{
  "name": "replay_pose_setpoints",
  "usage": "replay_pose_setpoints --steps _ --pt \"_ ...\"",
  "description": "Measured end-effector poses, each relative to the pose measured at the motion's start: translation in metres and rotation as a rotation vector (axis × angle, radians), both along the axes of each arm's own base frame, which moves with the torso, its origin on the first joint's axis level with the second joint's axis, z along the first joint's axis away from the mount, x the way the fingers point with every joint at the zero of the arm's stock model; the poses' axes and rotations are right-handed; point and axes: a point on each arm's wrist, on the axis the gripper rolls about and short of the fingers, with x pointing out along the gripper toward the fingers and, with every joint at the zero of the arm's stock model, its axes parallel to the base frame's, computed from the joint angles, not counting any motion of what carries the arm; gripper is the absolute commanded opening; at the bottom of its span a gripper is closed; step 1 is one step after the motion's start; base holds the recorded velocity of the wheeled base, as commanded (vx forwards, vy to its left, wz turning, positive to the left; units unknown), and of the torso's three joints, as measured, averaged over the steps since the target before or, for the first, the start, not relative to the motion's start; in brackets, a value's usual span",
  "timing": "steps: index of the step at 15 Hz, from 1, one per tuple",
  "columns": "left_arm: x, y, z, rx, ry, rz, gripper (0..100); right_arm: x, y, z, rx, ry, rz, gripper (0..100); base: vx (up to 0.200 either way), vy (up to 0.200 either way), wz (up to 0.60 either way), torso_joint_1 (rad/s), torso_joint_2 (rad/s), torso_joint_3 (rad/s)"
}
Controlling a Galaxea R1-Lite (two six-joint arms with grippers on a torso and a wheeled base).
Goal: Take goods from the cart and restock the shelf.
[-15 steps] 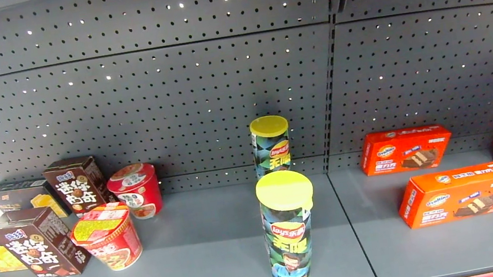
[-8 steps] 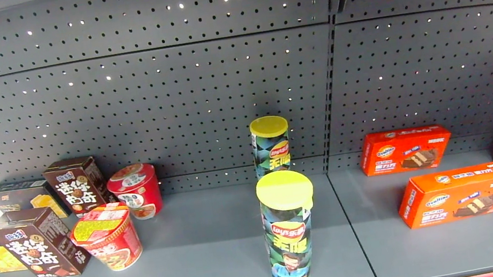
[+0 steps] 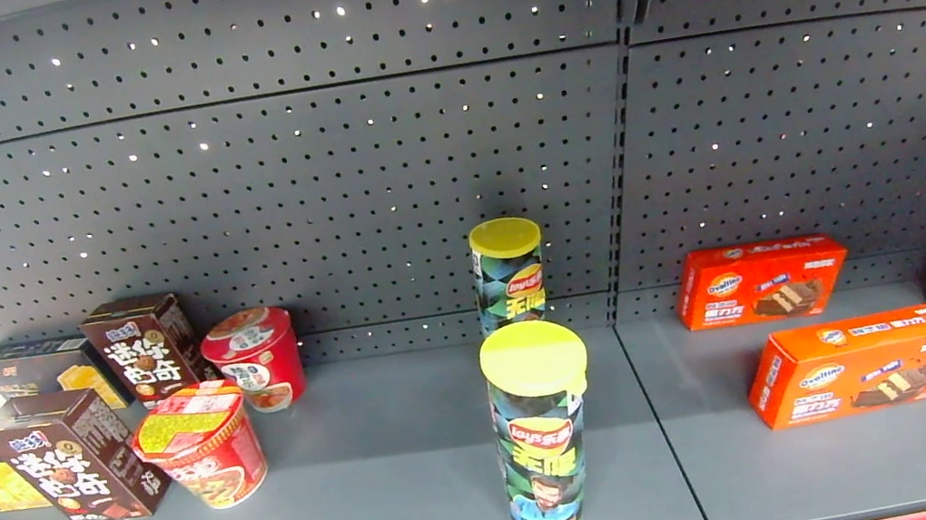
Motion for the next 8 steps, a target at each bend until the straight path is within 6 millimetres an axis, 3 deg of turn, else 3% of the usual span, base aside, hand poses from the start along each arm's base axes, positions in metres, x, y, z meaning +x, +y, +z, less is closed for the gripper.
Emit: replay_pose_setpoints --steps 8 --pt "0.0000 0.0000 0.0000 0.000 0.000 0.000 100 0.0000 0.0001 0.0000 -0.002 0.000 0.003 100 0.000 0.000 0.00 0.000 0.00 0.000"
